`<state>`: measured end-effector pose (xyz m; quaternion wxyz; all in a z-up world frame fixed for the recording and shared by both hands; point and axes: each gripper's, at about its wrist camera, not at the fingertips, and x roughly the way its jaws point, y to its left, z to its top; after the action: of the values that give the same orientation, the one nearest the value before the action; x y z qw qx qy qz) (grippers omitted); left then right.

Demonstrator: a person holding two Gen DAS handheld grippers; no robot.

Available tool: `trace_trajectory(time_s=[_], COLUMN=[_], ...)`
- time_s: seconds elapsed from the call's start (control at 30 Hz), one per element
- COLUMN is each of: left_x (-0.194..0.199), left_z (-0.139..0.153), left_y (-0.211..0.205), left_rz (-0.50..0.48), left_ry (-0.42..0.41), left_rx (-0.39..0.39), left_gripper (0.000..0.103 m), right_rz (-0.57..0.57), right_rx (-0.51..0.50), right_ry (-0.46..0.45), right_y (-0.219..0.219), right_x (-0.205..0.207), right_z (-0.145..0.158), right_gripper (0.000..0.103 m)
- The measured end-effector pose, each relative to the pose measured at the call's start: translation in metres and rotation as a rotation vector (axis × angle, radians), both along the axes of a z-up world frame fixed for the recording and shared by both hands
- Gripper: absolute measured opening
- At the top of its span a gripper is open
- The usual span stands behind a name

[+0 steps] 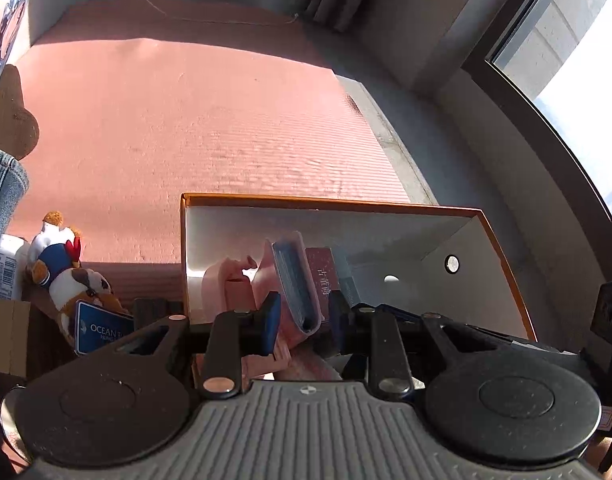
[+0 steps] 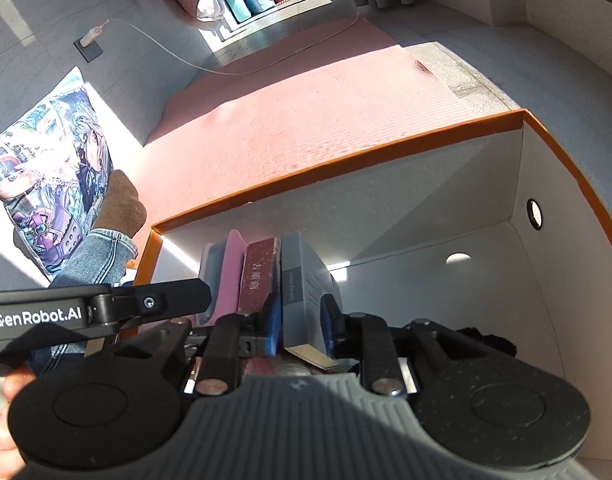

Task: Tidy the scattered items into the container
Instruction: 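Lower both boxes into the orange box and open both grippers, then withdraw both tools from the orange box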

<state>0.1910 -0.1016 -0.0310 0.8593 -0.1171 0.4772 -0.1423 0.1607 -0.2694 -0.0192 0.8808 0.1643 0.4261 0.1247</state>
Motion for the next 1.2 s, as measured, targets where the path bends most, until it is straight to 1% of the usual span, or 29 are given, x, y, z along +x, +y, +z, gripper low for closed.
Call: trace_trajectory(time_s=[0.1, 0.2, 0.3, 0.4, 0.53, 0.87, 0.93, 1.2], left_x=[0.000, -0.001, 0.000, 0.001, 0.001, -0.016, -0.021, -0.043], left_z=[-0.001, -0.001, -0.001, -0.001, 0.000, 0.019, 0.024, 0.040], left_y=[0.002, 0.003, 0.003, 0.002, 0.001, 0.006, 0.008, 0.025], left_rz=[0.003, 0.002, -0.002, -0.002, -0.010, -0.010, -0.010, 0.007], left_ry=[0.004, 0.001, 0.001, -0.002, -0.002, -0.066, -0.084, -0.166], left_rx=[-0.014, -0.028, -0.042, -0.049, -0.060, -0.041, -0.041, -0.026], left_gripper=[0.029, 0.028, 0.026, 0.026, 0.026, 0.026, 0.026, 0.027], right_rz=[0.029, 0.041, 0.046, 0.051, 0.047, 0.015, 0.011, -0.054], right_rx=[-0.034, -0.062, -0.056, -0.022, -0.020, -0.045, -0.051, -0.056], right_ry=[0.002, 0.005, 0.000, 0.004, 0.005, -0.033, -0.043, -0.123], right_y=[0.007, 0.011, 0.011, 0.010, 0.009, 0.007, 0.007, 0.003], right_x=[-0.003, -0.003, -0.001, 0.001, 0.000, -0.010, -0.012, -0.031], right_z=[0.000, -0.003, -0.004, -0.006, -0.006, 0.002, 0.005, 0.017], right_gripper=[0.025, 0.019, 0.019, 0.019, 0.019, 0.030, 0.035, 0.038])
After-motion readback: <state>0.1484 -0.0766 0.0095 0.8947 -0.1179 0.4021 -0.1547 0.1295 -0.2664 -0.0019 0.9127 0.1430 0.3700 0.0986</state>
